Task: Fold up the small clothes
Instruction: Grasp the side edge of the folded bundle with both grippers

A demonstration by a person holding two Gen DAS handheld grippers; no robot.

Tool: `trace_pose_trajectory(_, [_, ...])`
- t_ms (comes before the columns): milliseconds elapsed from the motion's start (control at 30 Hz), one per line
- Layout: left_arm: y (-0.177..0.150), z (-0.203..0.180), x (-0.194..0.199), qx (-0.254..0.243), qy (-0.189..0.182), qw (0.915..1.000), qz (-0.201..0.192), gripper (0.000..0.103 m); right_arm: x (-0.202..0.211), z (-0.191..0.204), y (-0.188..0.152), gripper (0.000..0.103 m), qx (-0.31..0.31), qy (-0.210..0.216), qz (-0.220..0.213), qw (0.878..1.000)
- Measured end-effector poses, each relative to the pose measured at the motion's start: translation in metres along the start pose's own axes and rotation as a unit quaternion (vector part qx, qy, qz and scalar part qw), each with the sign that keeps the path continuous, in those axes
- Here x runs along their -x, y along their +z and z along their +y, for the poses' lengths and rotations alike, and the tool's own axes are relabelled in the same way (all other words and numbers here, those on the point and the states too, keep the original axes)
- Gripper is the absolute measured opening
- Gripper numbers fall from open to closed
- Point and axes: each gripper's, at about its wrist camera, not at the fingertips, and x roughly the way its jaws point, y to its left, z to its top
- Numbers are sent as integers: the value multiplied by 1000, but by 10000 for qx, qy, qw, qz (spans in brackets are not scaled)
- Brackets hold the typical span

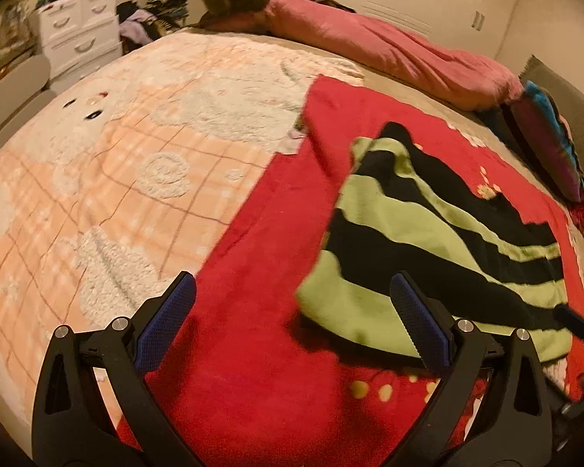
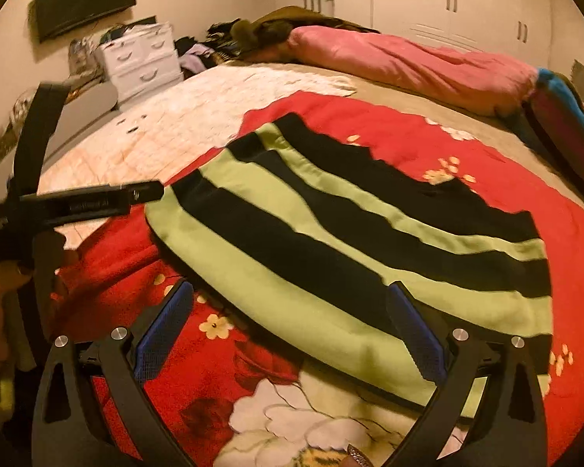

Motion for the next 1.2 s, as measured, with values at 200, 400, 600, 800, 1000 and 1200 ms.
trace_pose_trajectory(200, [4, 32, -6, 602, -70, 9982, 38, 94, -24, 27, 3, 98, 445, -9, 66, 9990])
trace_pose_trajectory(400, [15, 50, -8, 932, -150, 9955, 22, 94, -46, 56, 4, 99, 1039, -120, 83, 9945])
trace_pose_trajectory(600, [33, 48, -7, 965, -370, 9946, -19, 94, -79, 86, 0, 98, 1785, -522, 299, 9821])
trace_pose_trajectory(800, [47, 32, -22, 821, -574, 9948, 170, 94, -98, 85, 5, 68, 1806, -1077, 212, 9774])
trace_pose_trajectory(1000, [71, 17, -43, 756, -989, 9911, 463, 94, -78, 54, 17, 10, 1178, -560, -125, 9914])
trace_pose_trajectory(1200, [87, 9, -72, 1323, -2196, 9617, 974, 94, -48, 23, 19, 8, 619, -75, -542, 9966])
